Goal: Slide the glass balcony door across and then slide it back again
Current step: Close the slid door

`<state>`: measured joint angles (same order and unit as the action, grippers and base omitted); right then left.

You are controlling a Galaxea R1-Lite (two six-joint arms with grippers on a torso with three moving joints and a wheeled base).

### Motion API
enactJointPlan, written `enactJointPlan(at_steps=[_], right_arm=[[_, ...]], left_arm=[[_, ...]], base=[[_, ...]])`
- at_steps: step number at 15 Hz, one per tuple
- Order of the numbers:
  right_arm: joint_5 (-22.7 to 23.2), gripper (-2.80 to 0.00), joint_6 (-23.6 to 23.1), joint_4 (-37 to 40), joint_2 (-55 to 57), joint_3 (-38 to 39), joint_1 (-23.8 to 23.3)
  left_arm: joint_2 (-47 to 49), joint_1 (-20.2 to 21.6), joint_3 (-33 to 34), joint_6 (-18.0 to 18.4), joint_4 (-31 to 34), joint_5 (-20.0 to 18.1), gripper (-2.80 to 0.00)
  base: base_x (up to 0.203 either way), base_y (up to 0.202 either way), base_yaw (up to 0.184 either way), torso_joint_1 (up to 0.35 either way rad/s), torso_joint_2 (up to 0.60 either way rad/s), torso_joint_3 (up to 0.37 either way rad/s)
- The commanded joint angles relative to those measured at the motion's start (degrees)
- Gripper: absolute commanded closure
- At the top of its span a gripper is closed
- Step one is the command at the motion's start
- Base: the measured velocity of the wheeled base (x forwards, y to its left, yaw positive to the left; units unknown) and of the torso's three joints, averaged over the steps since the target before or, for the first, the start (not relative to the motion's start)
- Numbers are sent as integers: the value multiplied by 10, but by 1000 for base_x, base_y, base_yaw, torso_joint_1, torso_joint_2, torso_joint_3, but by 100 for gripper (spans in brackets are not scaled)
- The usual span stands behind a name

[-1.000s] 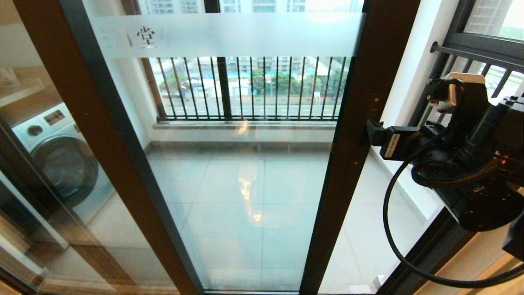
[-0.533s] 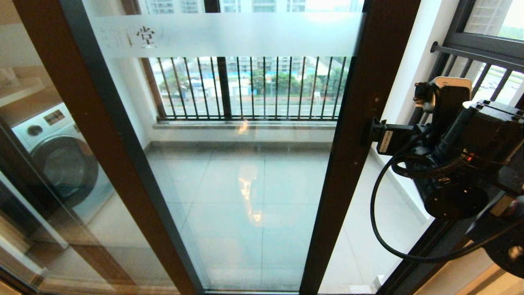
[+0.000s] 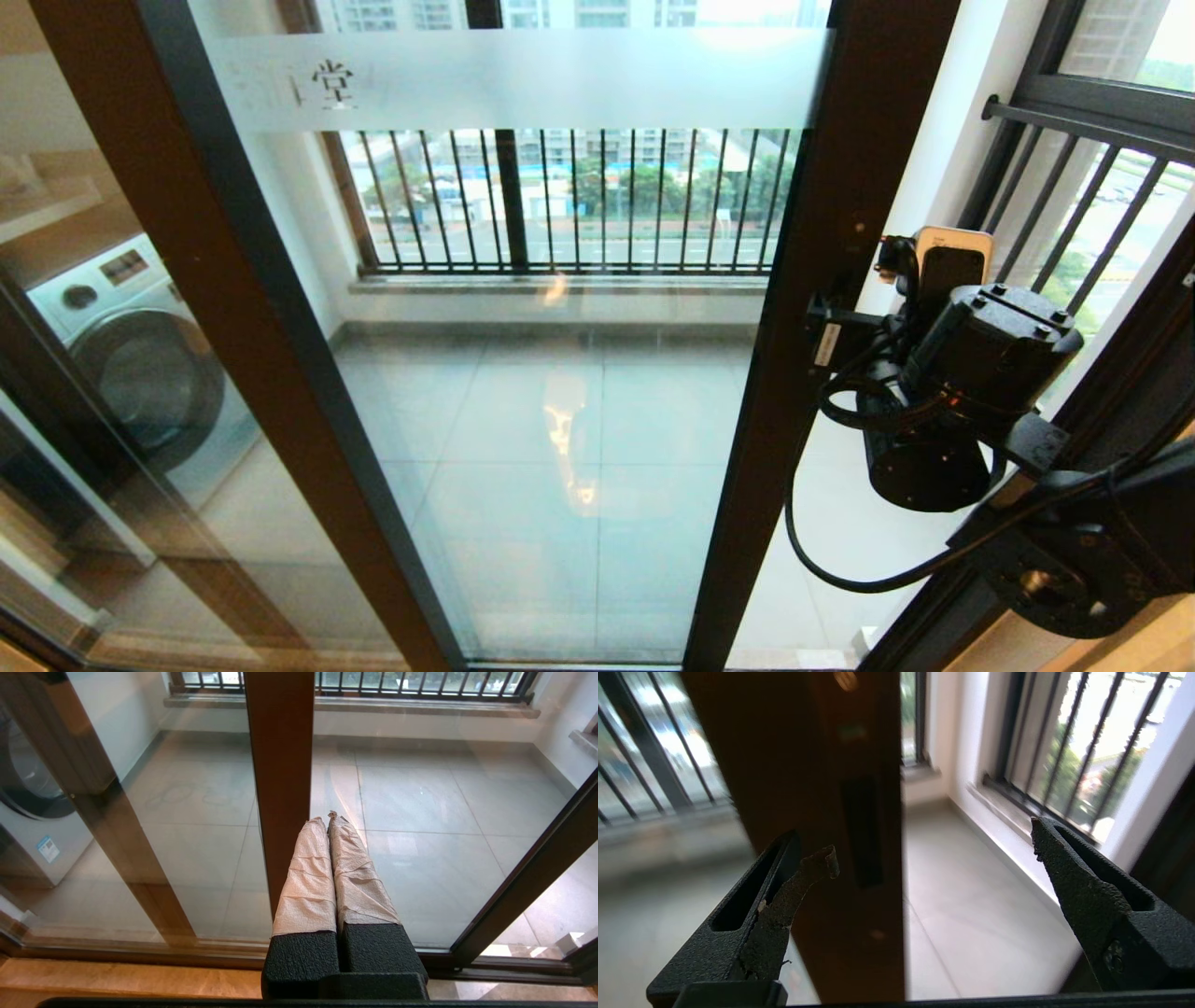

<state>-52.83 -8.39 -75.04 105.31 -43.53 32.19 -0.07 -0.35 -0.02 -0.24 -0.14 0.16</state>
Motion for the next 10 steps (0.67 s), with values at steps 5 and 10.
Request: enactJointPlan(at_steps=[5,10], right_arm=[[-3,-280,-86,-117,7,39,9],[17,-280,-39,224,-180,39,31]], left_arm=[[1,0,0,0,0,0,0],[1,0,-1,0,0,0,0]], base=[[0,0,0,0,0,0],[0,0,0,0,0,0]])
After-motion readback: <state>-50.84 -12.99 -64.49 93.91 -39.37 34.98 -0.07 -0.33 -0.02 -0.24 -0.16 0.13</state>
